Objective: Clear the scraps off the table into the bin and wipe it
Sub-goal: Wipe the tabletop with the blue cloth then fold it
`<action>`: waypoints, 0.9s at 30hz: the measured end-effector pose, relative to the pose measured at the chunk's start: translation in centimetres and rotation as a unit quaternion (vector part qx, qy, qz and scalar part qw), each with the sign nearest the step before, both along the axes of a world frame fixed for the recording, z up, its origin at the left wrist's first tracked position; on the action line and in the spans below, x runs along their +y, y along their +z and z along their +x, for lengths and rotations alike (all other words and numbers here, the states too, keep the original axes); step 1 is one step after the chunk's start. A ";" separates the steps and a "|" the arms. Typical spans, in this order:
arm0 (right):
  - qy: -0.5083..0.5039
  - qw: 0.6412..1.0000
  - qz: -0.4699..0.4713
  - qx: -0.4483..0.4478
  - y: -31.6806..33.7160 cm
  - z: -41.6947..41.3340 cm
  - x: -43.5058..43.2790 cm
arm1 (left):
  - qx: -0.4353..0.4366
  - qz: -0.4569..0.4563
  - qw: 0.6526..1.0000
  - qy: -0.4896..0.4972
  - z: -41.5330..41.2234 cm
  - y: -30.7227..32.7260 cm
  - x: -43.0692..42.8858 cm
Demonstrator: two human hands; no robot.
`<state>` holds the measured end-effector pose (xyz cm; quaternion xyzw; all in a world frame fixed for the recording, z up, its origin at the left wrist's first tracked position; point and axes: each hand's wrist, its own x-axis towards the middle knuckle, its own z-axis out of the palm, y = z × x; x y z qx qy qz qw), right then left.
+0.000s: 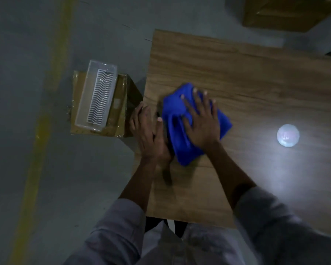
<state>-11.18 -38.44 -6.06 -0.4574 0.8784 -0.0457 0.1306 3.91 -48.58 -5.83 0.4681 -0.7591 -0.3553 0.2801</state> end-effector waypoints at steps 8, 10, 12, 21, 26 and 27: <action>0.184 0.982 0.013 0.029 0.3 1.9 -11.9 | -0.001 -0.058 0.998 -0.017 -1.8 -0.1 -2.0; 0.361 0.932 -0.012 0.011 -0.4 1.6 -10.3 | -0.037 -0.077 0.996 -0.019 -1.9 -0.1 -1.9; 0.439 0.897 -0.056 -0.004 -0.6 -1.8 -10.8 | -0.073 -0.106 0.990 -0.051 -2.1 -0.4 -1.7; -0.030 0.999 -0.009 0.027 0.2 -9.2 -19.1 | -0.131 -0.123 0.980 -0.086 -3.0 -1.0 -1.8; 0.374 0.927 -0.022 -0.017 -1.0 -8.2 -18.6 | -0.113 -0.097 0.986 -0.073 -3.1 -1.3 -1.9; 0.332 0.942 -0.037 -0.016 -0.9 -9.9 -19.1 | -0.115 -0.099 0.986 -0.073 -3.2 -1.4 -1.9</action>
